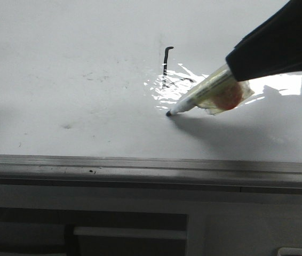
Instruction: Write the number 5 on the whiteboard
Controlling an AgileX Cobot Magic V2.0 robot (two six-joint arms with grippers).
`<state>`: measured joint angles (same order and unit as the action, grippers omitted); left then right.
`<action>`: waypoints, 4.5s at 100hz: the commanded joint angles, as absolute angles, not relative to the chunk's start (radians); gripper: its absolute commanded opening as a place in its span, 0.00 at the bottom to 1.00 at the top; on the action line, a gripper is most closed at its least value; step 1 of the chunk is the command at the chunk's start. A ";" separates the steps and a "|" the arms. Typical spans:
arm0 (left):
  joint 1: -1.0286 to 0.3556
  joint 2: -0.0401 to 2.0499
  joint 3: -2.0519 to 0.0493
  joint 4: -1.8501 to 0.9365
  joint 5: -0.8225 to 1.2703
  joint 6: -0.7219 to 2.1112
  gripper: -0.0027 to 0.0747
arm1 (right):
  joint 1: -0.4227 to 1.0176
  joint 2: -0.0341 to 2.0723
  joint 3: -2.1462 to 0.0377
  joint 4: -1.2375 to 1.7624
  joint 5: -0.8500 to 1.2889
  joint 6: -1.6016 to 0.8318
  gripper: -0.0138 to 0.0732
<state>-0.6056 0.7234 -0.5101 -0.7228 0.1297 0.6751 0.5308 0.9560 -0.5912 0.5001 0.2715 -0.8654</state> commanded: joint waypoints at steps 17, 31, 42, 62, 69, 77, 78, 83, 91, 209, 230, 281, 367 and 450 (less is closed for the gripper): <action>-0.606 0.717 -0.537 -0.737 0.063 0.668 0.01 | 0.554 0.961 -0.652 0.496 0.200 -0.866 0.10; -0.606 0.717 -0.537 -0.737 0.063 0.668 0.01 | 0.554 0.873 -0.717 0.494 0.195 -0.866 0.10; -0.606 0.717 -0.537 -0.737 0.063 0.668 0.01 | 0.550 0.848 -0.732 0.489 0.159 -0.866 0.10; -0.606 0.717 -0.537 -0.737 0.063 0.668 0.01 | 0.529 0.897 -0.732 0.489 0.170 -0.866 0.10; -0.606 0.717 -0.537 -0.737 0.063 0.668 0.01 | 0.525 0.918 -0.732 0.489 0.170 -0.866 0.10; -0.606 0.717 -0.537 -0.737 0.063 0.668 0.01 | 0.522 0.936 -0.732 0.489 0.170 -0.866 0.10; -0.606 0.717 -0.537 -0.737 0.063 0.668 0.01 | 0.522 0.940 -0.732 0.489 0.170 -0.866 0.10; -0.606 0.717 -0.537 -0.737 0.066 0.668 0.01 | 0.522 0.949 -0.732 0.489 0.170 -0.866 0.10; -0.606 0.717 -0.537 -0.737 0.067 0.668 0.01 | 0.520 0.950 -0.732 0.489 0.170 -0.866 0.10; -0.606 0.717 -0.537 -0.737 0.063 0.668 0.01 | 0.488 0.959 -0.732 0.489 0.172 -0.866 0.10; -0.606 0.717 -0.537 -0.737 0.063 0.668 0.01 | 0.488 0.999 -0.732 0.489 0.174 -0.866 0.10; -0.606 0.717 -0.537 -0.737 0.067 0.668 0.01 | 0.335 0.952 -0.732 0.489 0.244 -0.866 0.10; -0.834 0.889 -0.692 -0.726 0.297 0.946 0.63 | 0.617 0.787 -0.733 0.487 0.460 -0.929 0.10; -1.028 1.124 -0.786 -0.667 0.339 1.051 0.01 | 0.793 0.816 -0.737 0.487 0.488 -0.929 0.10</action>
